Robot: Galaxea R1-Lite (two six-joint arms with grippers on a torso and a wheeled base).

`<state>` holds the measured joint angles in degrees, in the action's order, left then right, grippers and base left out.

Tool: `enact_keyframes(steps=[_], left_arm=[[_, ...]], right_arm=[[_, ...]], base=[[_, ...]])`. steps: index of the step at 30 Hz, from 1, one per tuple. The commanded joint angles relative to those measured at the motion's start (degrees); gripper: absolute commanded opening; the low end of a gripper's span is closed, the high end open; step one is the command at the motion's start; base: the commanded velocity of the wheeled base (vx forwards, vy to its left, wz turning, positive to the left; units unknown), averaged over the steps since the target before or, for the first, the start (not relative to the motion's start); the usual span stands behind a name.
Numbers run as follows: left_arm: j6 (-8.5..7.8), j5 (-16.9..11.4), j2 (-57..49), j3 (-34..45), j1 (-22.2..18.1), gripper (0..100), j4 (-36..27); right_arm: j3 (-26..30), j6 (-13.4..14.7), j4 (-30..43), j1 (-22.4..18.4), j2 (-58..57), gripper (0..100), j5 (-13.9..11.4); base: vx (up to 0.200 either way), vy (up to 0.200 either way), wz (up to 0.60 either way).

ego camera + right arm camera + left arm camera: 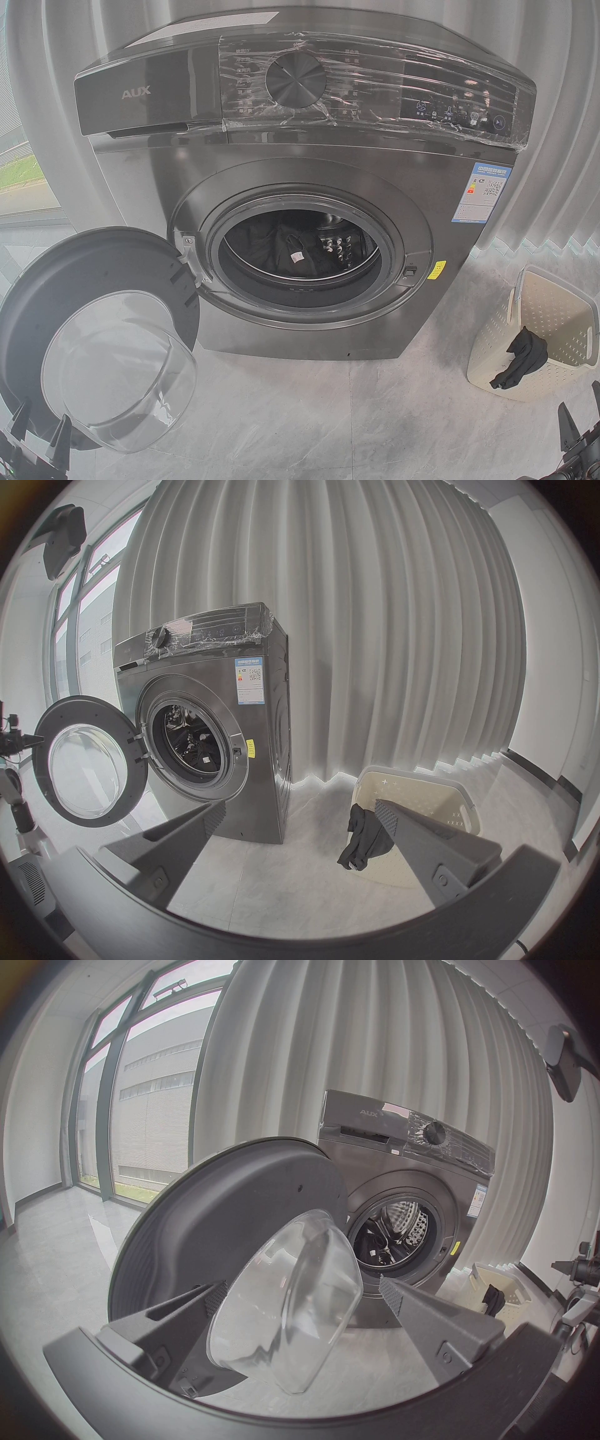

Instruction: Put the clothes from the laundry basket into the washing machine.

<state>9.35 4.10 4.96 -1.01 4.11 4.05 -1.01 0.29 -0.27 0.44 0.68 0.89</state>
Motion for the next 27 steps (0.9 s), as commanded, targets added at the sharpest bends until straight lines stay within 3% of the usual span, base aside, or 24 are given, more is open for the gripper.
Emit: enact_keyframes(steps=[1, 2, 3, 5, 24, 27], left_arm=[[-2.58, -4.18, -4.96, 1.01, -4.64, 100, -0.18], [-2.58, -4.18, -4.96, 1.01, -4.64, 100, -0.18], [-1.09, -7.52, -4.87, 0.92, -4.11, 100, 0.0], [-1.09, -8.05, -4.87, 1.01, -4.11, 100, 0.0], [-1.62, -7.7, -4.79, 1.01, -4.2, 100, 0.0], [-1.88, -7.88, -4.79, 1.01, -4.2, 100, 0.0]], right_arm=[[1.01, -0.82, 0.0, 0.0, -0.68, 100, -0.54], [1.01, -0.82, 0.0, 0.0, -0.68, 100, -0.54], [1.01, -0.56, 0.0, 0.09, -0.68, 100, -0.45], [1.01, -0.56, 0.0, 0.09, -0.68, 100, -0.45], [1.01, -0.56, 0.0, 0.09, -0.68, 100, -0.45], [1.01, -0.56, 0.09, 0.09, -0.68, 100, -0.45]], base=[[0.0, 0.0, 0.0], [0.0, 0.0, 0.0], [0.0, 0.0, 0.0], [0.0, 0.0, 0.0], [0.0, 0.0, 0.0], [0.0, -0.2, 0.0]])
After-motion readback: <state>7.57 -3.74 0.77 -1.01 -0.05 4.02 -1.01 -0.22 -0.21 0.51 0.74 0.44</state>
